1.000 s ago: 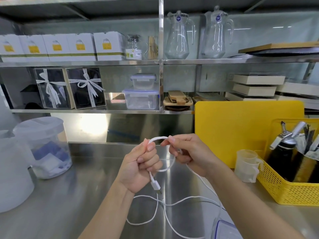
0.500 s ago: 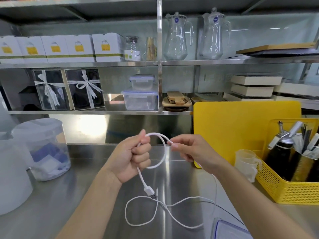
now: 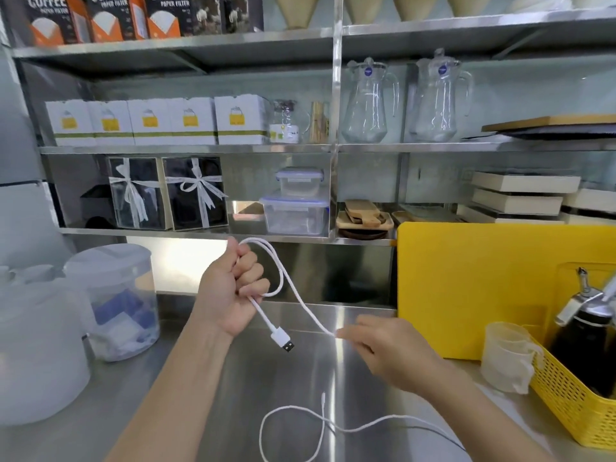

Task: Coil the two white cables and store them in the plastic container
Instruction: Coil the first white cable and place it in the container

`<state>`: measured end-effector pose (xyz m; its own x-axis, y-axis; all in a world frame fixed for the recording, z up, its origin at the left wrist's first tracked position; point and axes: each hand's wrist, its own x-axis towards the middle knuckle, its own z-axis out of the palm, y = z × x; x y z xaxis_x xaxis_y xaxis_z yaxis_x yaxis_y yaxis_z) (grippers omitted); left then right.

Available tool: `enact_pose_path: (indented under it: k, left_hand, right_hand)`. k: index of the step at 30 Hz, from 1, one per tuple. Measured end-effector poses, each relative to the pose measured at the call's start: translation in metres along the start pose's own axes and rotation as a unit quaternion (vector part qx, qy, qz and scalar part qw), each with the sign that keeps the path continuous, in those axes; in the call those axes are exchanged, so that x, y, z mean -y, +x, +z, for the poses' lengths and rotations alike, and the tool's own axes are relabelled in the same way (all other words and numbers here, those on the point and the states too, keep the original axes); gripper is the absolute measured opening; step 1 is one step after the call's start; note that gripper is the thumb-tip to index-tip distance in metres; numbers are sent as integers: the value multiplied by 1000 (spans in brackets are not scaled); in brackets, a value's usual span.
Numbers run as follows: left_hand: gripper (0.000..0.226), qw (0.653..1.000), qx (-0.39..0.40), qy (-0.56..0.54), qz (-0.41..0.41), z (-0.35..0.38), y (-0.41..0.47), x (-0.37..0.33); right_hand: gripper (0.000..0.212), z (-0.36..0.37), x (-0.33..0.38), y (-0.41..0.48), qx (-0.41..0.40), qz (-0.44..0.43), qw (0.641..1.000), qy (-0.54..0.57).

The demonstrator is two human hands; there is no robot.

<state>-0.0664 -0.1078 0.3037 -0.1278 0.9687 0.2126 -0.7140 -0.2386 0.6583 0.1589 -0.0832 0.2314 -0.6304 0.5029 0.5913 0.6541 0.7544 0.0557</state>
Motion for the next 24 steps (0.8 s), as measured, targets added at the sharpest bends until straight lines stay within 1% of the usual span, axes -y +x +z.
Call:
enact_pose_path:
  k: [2, 4, 6, 9, 11, 13, 15, 16, 19, 22, 24]
  left_hand:
    - [38, 998, -3, 63, -5, 1, -4, 6]
    - [37, 990, 15, 142, -5, 5, -9, 14]
    - [36, 972, 32, 233, -10, 10, -15, 23]
    - [35, 932, 75, 353, -33, 16, -22, 36]
    - [35, 912, 110, 393, -48, 23, -30, 44]
    - [35, 891, 137, 430, -58, 28, -36, 52]
    - [36, 874, 159, 454, -61, 30, -38, 58]
    - [36, 872, 164, 458, -63, 29, -37, 60]
    - [38, 884, 154, 432, -91, 29, -34, 63]
    - [38, 889, 167, 411, -113, 28, -33, 63]
    - [40, 891, 177, 395, -135, 25, -30, 63]
  right_hand:
    - [21, -8, 9, 3, 33, -58, 998, -9]
    - [21, -20, 18, 7, 39, -106, 994, -11]
    - [14, -34, 28, 13, 45, -130, 990, 34]
    - [9, -49, 34, 19, 30, -115, 985, 125]
    - [11, -54, 34, 23, 13, -73, 984, 163]
    - [18, -54, 32, 26, -4, -26, 984, 175]
    - [20, -50, 30, 28, -11, 23, 983, 182]
    - [19, -49, 30, 28, -19, 37, 982, 185]
    - [9, -43, 26, 26, -60, 61, 982, 170]
    - [17, -42, 21, 26, -74, 71, 986, 131]
    - [25, -44, 17, 27, -85, 60, 990, 92]
